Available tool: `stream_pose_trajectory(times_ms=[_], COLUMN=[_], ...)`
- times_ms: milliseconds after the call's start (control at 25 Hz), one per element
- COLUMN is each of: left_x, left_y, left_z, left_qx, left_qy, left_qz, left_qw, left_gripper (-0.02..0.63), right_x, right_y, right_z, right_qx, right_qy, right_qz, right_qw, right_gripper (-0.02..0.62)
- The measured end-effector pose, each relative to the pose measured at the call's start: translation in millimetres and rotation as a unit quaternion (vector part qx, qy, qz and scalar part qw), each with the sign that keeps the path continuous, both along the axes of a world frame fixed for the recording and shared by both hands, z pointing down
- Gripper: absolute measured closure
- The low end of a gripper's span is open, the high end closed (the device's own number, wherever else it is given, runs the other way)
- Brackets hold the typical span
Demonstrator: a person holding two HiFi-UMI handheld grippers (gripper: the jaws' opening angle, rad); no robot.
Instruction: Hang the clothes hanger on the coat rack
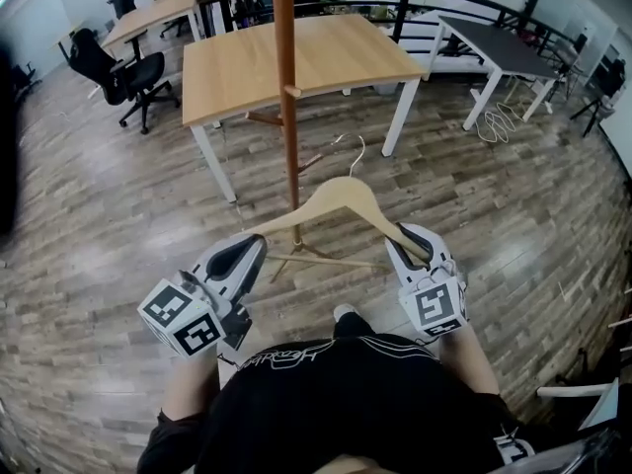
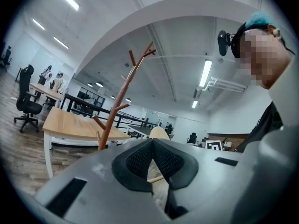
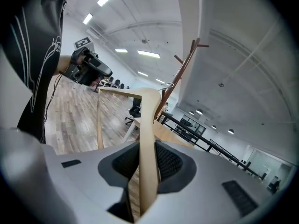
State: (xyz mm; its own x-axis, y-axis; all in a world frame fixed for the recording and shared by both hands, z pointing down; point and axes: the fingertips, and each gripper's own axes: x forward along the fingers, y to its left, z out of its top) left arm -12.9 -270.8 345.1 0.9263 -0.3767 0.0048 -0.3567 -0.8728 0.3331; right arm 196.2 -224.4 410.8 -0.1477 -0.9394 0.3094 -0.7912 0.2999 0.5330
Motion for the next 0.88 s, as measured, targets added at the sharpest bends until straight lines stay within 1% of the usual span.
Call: stream_pose_trajectory(times_ms=[200, 320, 480, 640, 880], left_x=[16.9, 22.9, 17.5, 13.5, 13.6], left_y=[-27.1, -44.7, -64.4, -78.1, -89.8], left_z=[-9.0, -11.8, -14.8, -13.3, -10.6], left_qx=[0.004, 0.002, -0.001, -0.006, -0.014], left_qy=[0.000, -0.003, 0.003, -0.002, -0.005], left_qz=[-0.037, -0.056, -0.090, -0.120, -0.159], left_qw=[0.9993, 0.9984, 0.9960, 0.9928, 0.9872], left_gripper=[0.598, 0.598, 0.598, 0.598, 0.598], right_x=[23.6, 31.1, 30.9, 27.5, 19.2], right_y=[-45.3, -74.3, -111.3, -146.7, -178.2], right_z=[-10.7, -16.4, -21.4, -25.8, -23.4], right_qx=[0.009, 0.012, 0.017, 0.027, 0.027], right_qy=[0.005, 0.009, 0.017, 0.024, 0.026], right_qz=[-0.035, -0.053, -0.083, -0.109, -0.148], right_qw=[0.999, 0.998, 0.996, 0.993, 0.988], right_gripper=[0.474, 0.474, 0.474, 0.474, 0.474])
